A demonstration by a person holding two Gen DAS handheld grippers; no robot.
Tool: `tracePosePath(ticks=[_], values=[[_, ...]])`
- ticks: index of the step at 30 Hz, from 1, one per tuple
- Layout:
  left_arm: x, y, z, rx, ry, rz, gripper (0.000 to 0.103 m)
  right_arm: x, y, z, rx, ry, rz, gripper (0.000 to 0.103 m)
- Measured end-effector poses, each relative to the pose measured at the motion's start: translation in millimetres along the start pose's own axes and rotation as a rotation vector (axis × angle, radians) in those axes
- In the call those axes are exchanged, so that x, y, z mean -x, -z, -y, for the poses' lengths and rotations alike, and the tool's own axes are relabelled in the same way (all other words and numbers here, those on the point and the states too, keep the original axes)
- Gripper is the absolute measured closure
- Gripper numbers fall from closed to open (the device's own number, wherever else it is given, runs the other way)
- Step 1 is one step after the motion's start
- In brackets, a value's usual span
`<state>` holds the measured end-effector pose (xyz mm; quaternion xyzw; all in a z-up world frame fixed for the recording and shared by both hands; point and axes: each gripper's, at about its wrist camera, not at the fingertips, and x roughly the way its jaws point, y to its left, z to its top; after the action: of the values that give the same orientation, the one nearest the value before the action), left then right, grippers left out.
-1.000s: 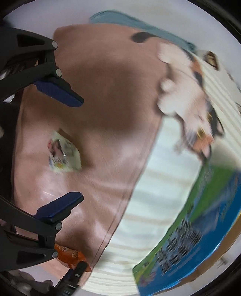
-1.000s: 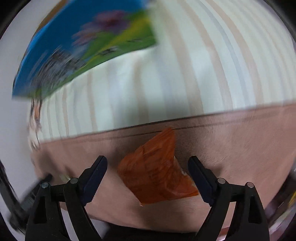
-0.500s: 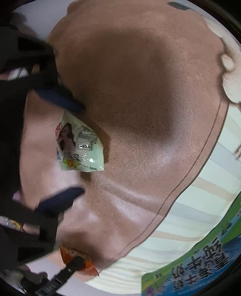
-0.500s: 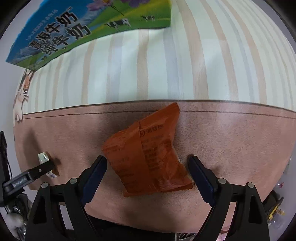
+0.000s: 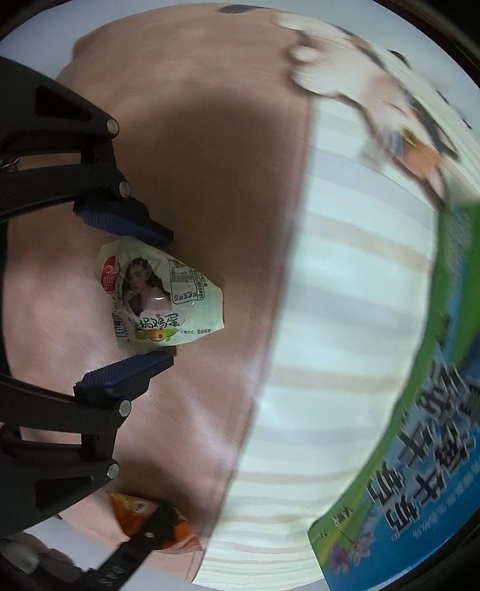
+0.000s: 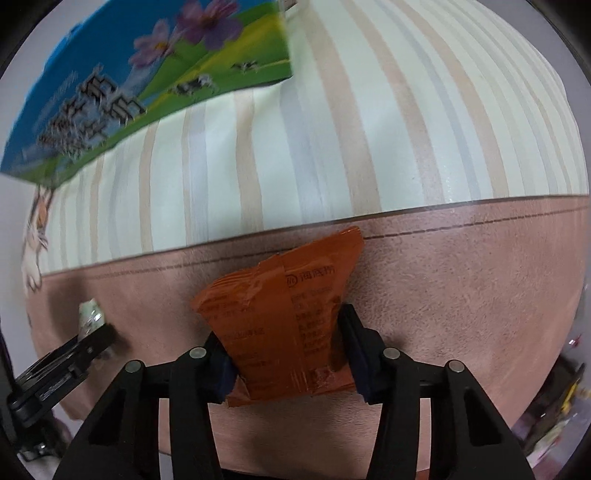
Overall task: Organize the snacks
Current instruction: 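Carry both packets into the box and open both tools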
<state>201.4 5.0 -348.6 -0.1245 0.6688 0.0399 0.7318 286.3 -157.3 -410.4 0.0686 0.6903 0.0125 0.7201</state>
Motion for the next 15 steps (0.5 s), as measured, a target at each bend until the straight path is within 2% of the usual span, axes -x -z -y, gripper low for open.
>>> tracePosePath(ticks=[8,11,12,15], values=[[24,-10,24,-0.061,0.015,0.046,0.047,19,1,16,-0.04,-0.089,0.003,0.057],[40,-1,8,-0.081,0.02,0.064,0.047,28,1,14,-0.037,-0.102,0.012,0.057],[40,-13,12,-0.083,0.026,0.071,0.047,32,0,6,-0.042,-0.108,0.014,0.057],[55,-11,15,-0.094,0.046,0.086,0.047,38,-11,11,-0.041,-0.138,0.03,0.058]])
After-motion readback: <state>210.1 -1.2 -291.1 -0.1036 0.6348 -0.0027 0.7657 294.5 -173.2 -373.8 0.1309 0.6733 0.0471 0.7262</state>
